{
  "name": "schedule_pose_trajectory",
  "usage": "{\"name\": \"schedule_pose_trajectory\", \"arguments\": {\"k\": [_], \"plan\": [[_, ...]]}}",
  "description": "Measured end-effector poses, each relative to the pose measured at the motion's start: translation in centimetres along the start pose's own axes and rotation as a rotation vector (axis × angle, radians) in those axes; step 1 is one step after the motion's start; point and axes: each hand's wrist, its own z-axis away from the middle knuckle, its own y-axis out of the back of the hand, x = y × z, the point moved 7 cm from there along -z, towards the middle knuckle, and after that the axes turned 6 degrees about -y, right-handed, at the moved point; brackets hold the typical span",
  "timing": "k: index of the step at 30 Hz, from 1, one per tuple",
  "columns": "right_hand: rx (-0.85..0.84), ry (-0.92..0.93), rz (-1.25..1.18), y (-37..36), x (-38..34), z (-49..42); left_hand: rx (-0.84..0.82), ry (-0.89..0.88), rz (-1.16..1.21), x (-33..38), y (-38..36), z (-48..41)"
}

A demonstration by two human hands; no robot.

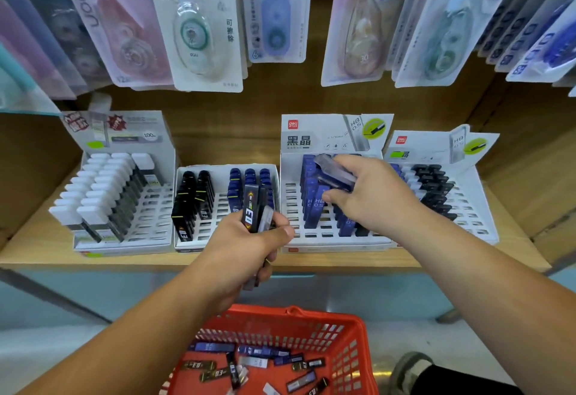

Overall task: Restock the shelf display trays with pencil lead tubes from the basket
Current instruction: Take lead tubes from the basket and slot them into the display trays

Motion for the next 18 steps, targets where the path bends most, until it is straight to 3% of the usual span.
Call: {"name": "schedule_pose_trajectory", "arguments": {"k": [6, 10, 12, 15, 18], "plan": [[-0.011, -0.037, -0.035, 0.2, 0.0, 0.0, 0.029, -0.003, -0.016, 0.2, 0.3, 0.1], [-0.118, -0.008, 0.094, -1.1, -1.0, 0.3, 0.045, -0.016, -0.044, 0.4, 0.2, 0.1], [-0.098, -0.017, -0.043, -0.8, -1.4, 0.3, 0.055, -0.03, -0.04, 0.5, 0.2, 0.1], [-0.078, -0.159, -0.464, 0.7, -1.3, 0.5, 0.074, -0.075, -0.046, 1.2, 0.2, -0.1], [-0.307, -0.304, -0.746, 0.3, -1.5, 1.4, 0.107, -0.18, -0.023, 3.2, 0.2, -0.2]]}}
